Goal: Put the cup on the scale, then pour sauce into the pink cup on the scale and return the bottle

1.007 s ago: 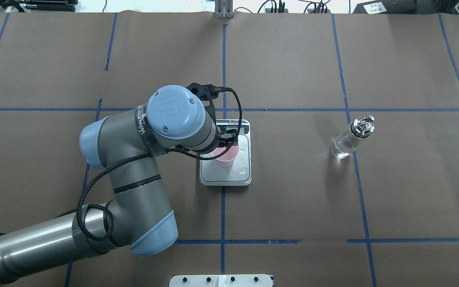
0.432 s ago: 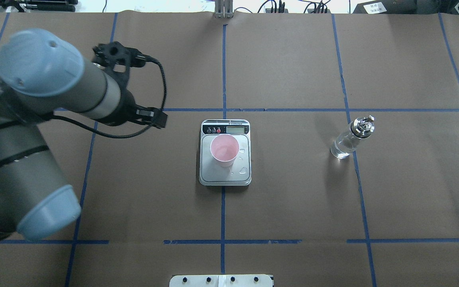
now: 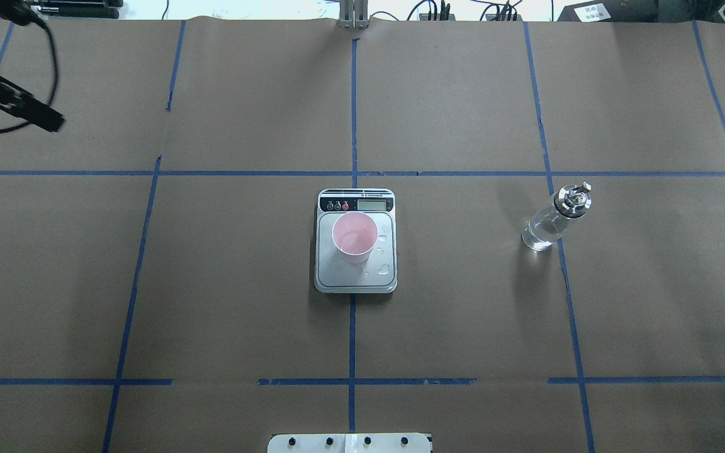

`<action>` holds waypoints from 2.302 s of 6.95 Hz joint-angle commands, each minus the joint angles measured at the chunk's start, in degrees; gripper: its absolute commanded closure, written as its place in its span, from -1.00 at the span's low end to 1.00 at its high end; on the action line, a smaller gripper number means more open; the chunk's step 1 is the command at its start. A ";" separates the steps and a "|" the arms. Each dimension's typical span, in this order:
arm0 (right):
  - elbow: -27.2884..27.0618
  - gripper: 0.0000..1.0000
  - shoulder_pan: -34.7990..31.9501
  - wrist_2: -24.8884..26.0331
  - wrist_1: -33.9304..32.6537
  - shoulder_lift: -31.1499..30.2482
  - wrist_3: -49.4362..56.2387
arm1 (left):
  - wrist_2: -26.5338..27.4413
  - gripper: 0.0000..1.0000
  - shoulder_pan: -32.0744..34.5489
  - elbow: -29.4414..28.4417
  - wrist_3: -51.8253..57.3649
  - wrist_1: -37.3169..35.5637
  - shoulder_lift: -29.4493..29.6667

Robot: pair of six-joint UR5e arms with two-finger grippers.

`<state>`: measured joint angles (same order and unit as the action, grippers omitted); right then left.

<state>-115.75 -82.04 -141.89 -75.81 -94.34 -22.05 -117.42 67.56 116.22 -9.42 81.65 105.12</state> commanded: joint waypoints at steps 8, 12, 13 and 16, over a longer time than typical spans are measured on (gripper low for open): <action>-18.19 -1.00 50.42 46.87 14.54 -13.31 -45.51 | -13.36 -1.00 30.18 -23.23 26.83 1.93 -11.86; -5.04 -1.00 65.40 74.50 29.03 -12.72 -50.99 | -14.68 -1.00 30.00 -22.97 25.42 2.64 -14.94; -2.22 -1.00 66.65 78.13 32.19 -12.45 -50.99 | -14.68 -1.00 30.00 -22.79 25.42 2.64 -14.94; 5.70 -1.00 67.19 85.62 34.59 -5.52 -50.38 | -14.86 -1.00 30.00 -22.26 25.33 2.64 -15.12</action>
<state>-112.63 -14.99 -59.07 -41.87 -102.31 -72.86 -132.25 97.56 93.77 15.92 84.29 90.09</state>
